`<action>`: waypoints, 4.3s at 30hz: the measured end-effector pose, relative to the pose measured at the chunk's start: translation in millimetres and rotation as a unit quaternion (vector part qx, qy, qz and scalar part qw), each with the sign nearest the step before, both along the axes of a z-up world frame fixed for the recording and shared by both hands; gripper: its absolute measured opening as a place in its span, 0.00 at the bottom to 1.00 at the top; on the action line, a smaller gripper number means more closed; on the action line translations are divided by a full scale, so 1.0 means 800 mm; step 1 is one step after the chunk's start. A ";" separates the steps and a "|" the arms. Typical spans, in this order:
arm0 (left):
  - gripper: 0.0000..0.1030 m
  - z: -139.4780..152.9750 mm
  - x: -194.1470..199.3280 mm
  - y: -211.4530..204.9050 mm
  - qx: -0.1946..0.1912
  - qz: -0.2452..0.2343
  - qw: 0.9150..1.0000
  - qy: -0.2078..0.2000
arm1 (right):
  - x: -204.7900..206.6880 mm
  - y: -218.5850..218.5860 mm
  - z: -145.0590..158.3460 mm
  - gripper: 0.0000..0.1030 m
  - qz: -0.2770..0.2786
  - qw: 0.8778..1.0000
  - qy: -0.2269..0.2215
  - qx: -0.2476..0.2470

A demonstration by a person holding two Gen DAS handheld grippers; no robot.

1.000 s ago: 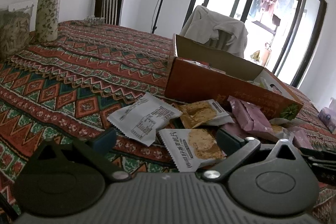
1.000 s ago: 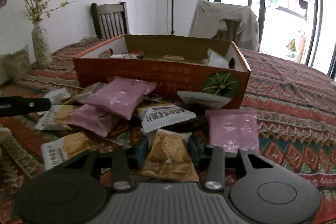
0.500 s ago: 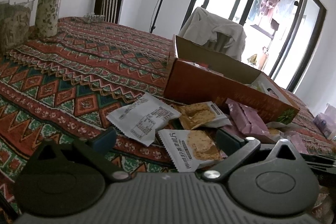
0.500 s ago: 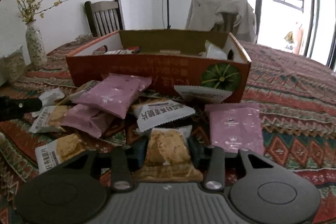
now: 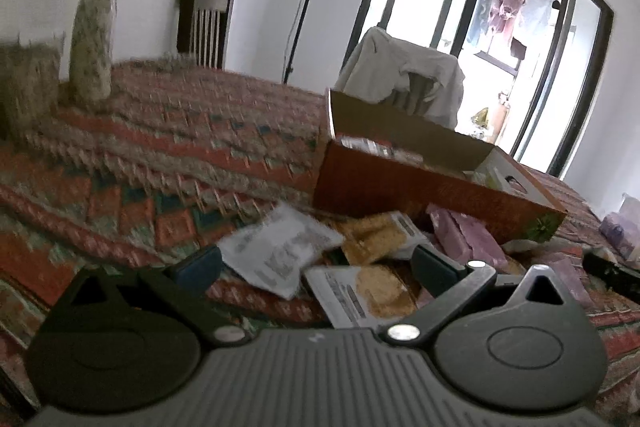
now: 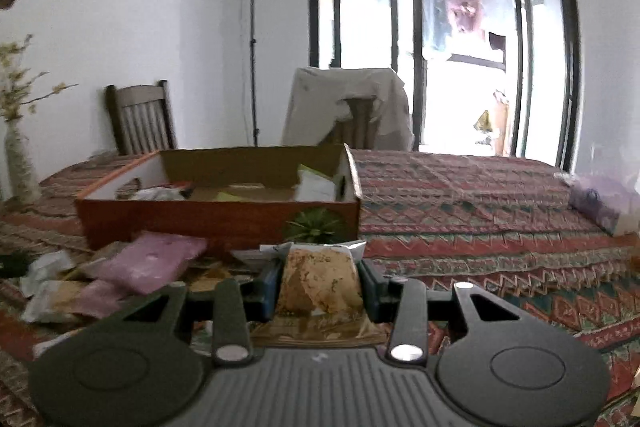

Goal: Organize snacks
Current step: 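Grasp the cracker packet with the right gripper while the left grasps a white wrapper, then carry both packets over the cardboard box and open both grippers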

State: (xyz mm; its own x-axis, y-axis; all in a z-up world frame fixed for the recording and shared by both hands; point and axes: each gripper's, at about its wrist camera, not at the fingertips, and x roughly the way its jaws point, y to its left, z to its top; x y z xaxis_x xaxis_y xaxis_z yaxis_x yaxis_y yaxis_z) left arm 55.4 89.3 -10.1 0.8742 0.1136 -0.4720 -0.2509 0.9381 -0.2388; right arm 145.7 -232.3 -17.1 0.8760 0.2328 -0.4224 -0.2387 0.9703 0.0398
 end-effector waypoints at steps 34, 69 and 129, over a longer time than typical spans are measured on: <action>0.47 -0.021 0.095 0.027 0.086 -0.046 0.987 0.130 | 0.008 -0.006 -0.019 0.39 -0.003 0.999 0.020 0.027; 0.44 0.105 0.116 -0.056 0.052 -0.060 0.996 -0.049 | 0.034 0.029 0.062 0.39 0.031 0.996 -0.080 0.028; 0.92 0.060 0.223 -0.062 0.069 0.020 0.996 -0.050 | 0.166 0.080 0.025 1.00 0.005 0.999 -0.039 0.026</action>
